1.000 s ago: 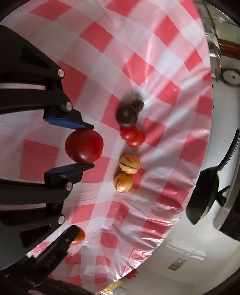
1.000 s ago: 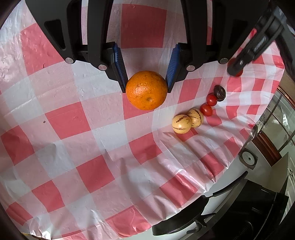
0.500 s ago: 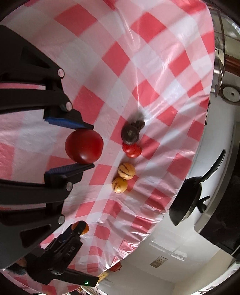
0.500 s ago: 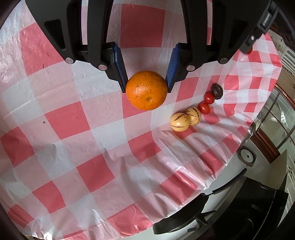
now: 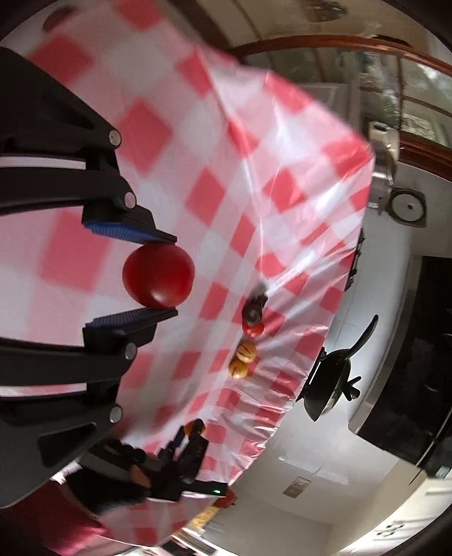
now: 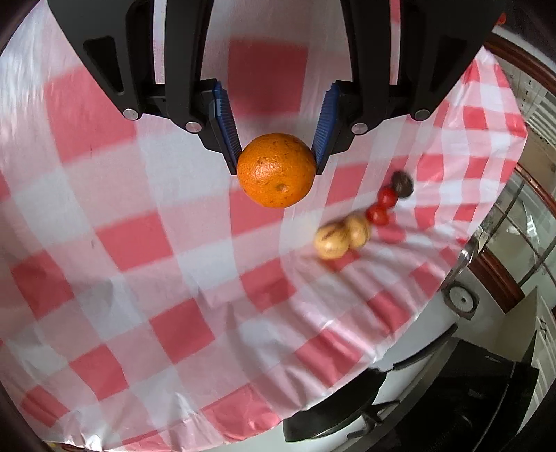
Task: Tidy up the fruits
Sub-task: 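Carry the held orange and tomato from the table over the white box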
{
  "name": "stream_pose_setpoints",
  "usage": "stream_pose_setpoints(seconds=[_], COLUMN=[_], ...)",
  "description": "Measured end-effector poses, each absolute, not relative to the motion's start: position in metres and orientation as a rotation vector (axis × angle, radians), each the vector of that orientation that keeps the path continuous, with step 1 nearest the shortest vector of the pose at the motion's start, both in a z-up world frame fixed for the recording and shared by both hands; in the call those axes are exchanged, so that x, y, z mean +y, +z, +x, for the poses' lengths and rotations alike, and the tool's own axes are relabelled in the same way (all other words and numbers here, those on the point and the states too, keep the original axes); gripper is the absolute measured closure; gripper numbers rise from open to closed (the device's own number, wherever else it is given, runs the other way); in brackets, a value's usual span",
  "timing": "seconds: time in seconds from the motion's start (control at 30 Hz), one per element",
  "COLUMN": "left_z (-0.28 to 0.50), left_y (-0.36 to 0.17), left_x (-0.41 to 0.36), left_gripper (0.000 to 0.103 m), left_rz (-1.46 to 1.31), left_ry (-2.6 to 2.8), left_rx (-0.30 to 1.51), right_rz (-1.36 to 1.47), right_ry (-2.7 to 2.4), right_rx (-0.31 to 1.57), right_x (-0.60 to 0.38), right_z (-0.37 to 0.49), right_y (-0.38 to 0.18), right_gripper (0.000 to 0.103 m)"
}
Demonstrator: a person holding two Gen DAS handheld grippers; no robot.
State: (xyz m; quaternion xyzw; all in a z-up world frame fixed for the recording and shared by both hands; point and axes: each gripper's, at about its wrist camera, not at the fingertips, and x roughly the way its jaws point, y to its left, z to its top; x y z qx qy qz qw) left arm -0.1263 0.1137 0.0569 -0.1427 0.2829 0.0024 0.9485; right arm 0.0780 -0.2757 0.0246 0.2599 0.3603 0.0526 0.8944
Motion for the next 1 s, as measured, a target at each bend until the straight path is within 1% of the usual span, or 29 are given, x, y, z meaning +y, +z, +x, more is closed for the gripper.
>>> stream_pose_setpoints(seconds=[0.2, 0.37, 0.6, 0.77, 1.0], left_z=[-0.174, -0.196, -0.226, -0.252, -0.303], left_y=[0.034, 0.023, 0.026, 0.022, 0.007], left_x=[0.161, 0.191, 0.223, 0.246, 0.292], left_gripper=[0.068, 0.068, 0.068, 0.068, 0.067], left_rz=[-0.308, -0.338, -0.363, -0.375, -0.386], left_ry=[0.089, 0.152, 0.191, 0.233, 0.350], left_rx=[0.637, 0.638, 0.584, 0.567, 0.551], right_rz=[0.500, 0.449, 0.215, 0.115, -0.007], right_ry=[0.234, 0.386, 0.593, 0.698, 0.838], right_rx=[0.820, 0.858, 0.846, 0.815, 0.834], right_x=[-0.213, -0.144, -0.035, 0.007, 0.064], right_z=[0.024, -0.025, -0.097, -0.134, -0.179], right_y=[0.028, 0.035, 0.050, 0.058, 0.053], right_gripper=[0.061, 0.061, 0.061, 0.061, 0.061])
